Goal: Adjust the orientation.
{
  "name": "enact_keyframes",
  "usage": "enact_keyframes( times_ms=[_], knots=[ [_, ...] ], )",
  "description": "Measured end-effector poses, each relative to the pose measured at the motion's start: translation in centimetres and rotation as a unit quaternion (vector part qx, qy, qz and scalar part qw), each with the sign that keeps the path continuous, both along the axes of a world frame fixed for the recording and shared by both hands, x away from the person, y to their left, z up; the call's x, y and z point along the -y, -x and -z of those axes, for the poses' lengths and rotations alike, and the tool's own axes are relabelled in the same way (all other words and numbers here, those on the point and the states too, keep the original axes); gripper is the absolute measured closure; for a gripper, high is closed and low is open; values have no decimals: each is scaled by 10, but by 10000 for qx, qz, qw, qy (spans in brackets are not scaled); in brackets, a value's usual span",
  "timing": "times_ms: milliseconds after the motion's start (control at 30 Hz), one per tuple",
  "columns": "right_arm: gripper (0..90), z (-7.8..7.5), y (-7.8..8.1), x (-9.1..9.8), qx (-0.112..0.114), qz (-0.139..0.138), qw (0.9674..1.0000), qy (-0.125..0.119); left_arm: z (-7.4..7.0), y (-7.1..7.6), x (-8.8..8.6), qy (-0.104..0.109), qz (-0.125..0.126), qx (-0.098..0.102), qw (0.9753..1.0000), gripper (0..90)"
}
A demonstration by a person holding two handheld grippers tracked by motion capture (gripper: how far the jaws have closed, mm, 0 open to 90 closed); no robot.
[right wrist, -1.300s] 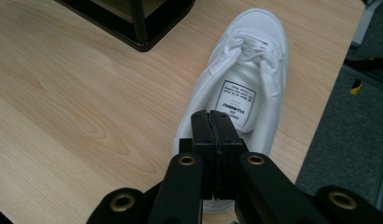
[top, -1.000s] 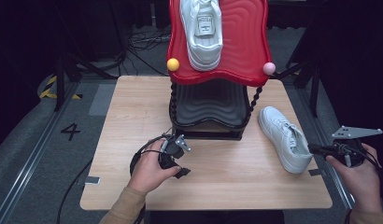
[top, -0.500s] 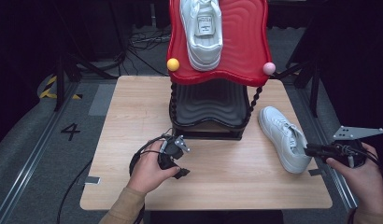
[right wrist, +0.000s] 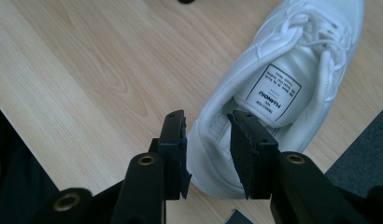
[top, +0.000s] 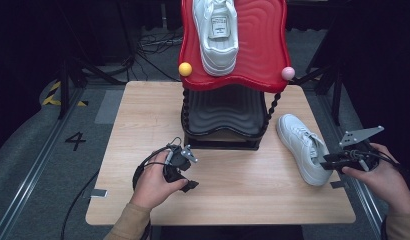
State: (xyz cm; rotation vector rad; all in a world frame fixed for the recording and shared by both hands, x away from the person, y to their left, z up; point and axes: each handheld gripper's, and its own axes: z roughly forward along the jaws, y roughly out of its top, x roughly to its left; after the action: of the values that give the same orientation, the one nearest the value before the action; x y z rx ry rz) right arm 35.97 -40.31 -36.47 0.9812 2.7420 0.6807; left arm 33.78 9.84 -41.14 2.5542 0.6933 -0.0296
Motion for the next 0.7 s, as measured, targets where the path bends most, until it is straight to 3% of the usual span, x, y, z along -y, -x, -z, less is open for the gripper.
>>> enact_keyframes(
  times_ms=[233, 433, 600, 633, 700],
  knots=[
    [605, 15, -19, -7, -508, -131, 9978, 396, 3, 0, -5, -1, -33, -75, 10000, 347],
    [596, 29, -29, -14, -916, -306, 9925, 746, 3, 0, -9, 30, -79, -66, 9999, 346],
    [598, 36, -33, -20, -1076, -400, 9886, 973, 5, 0, -11, -7, -122, -95, 9999, 345],
    [600, 40, -34, -24, -1152, -465, 9859, 1124, 5, 0, -11, -5, -119, -98, 9999, 345],
    [601, 41, -35, -25, -1179, -490, 9851, 1151, 5, 0, -11, -1, -125, -101, 9999, 346]
  ],
)
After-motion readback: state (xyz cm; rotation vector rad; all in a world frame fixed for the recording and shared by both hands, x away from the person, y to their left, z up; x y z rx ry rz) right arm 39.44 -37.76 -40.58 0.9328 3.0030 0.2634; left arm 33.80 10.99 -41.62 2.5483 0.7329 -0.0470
